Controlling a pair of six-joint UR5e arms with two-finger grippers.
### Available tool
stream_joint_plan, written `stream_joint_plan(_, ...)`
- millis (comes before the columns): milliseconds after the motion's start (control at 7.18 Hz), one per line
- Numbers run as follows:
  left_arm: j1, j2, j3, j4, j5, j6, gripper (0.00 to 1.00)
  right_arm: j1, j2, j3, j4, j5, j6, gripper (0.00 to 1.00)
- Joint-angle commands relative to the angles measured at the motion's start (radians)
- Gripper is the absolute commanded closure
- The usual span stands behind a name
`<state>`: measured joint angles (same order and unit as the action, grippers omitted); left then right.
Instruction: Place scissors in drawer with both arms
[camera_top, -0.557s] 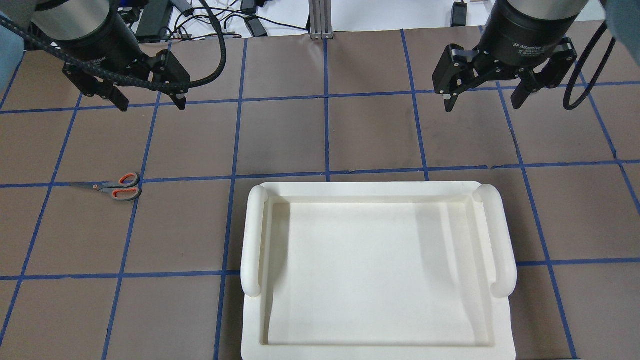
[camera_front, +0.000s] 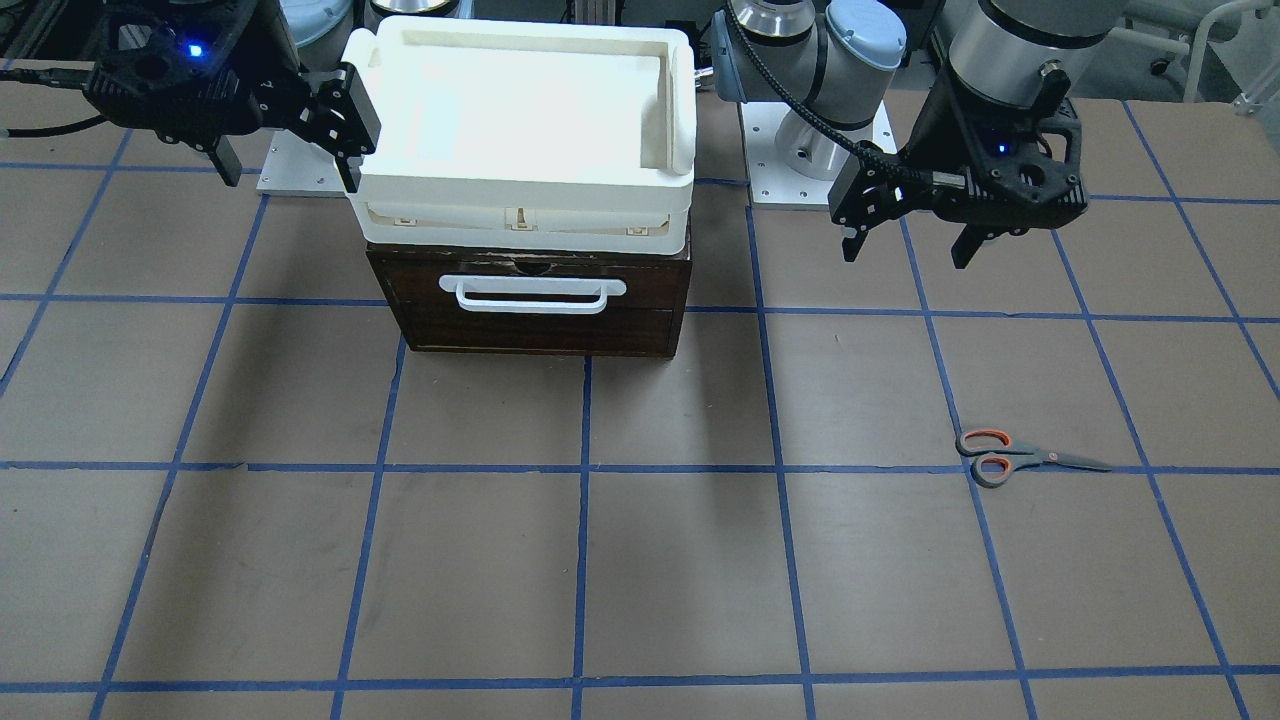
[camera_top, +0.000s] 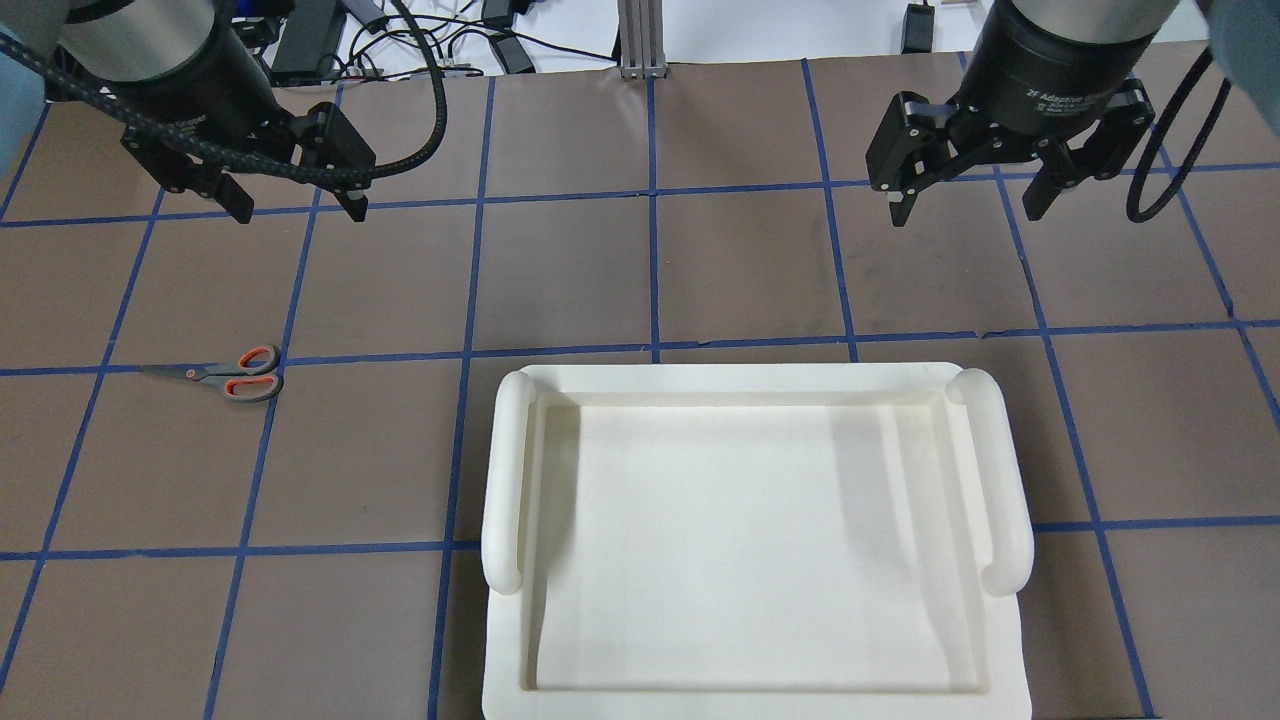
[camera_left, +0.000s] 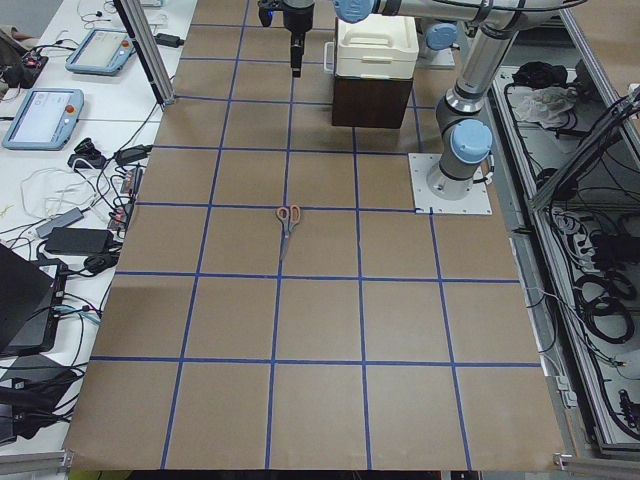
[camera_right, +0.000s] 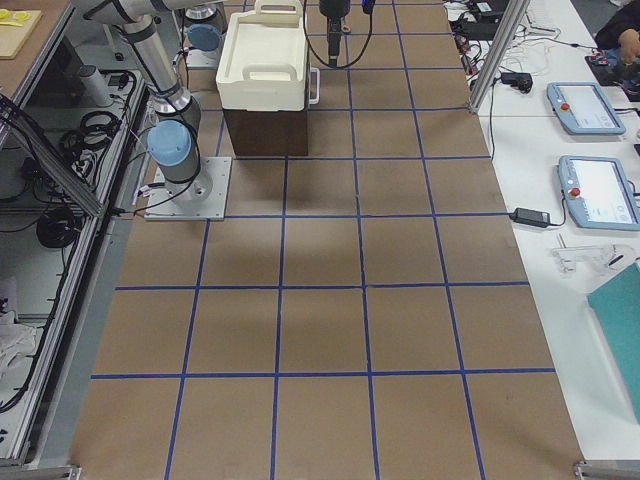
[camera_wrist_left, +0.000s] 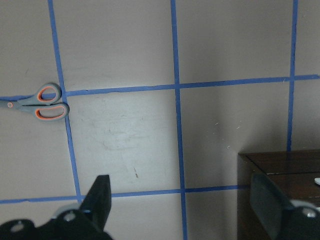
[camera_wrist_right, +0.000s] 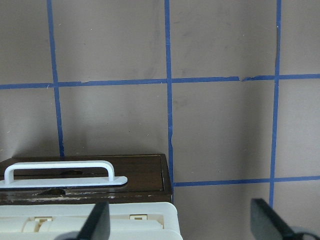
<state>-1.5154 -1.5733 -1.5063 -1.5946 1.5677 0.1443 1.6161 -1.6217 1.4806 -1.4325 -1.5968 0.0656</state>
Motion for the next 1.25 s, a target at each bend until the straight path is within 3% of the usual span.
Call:
stream_joint_plan(0, 0.099, -0.03, -0.046, 0.028, -0.003, 0.281, 0.0, 0.002, 0.017, 0.026, -0.003, 0.014, 0.01, 0.0)
stream_joint_plan(279, 0.171, -0.043, -0.18, 0.184, 0.009, 0.636, 0.0, 0.057, 0.101, 0.038, -0.013, 0.027, 0.001, 0.0)
stream_joint_plan(418, 0.223, -0.056, -0.217, 0.186, 0.008, 0.72, 0.0, 0.098, 0.132, 0.03, -0.013, 0.061, -0.019, 0.0)
stream_joint_plan(697, 0.346, -0.117, -0.226, 0.186, 0.011, 1.061, 0.0, 0.128, 0.16, 0.029, -0.052, 0.155, -0.131, 0.0)
stream_joint_plan(836, 0.368, -0.16, -0.226, 0.208, 0.038, 1.241, 0.0, 0.128, 0.17, 0.03, -0.08, 0.146, -0.247, 0.0)
stream_joint_plan(1115, 0.418, -0.255, -0.256, 0.414, 0.077, 1.493, 0.0, 0.133, 0.215, 0.032, -0.111, 0.159, -0.586, 0.0)
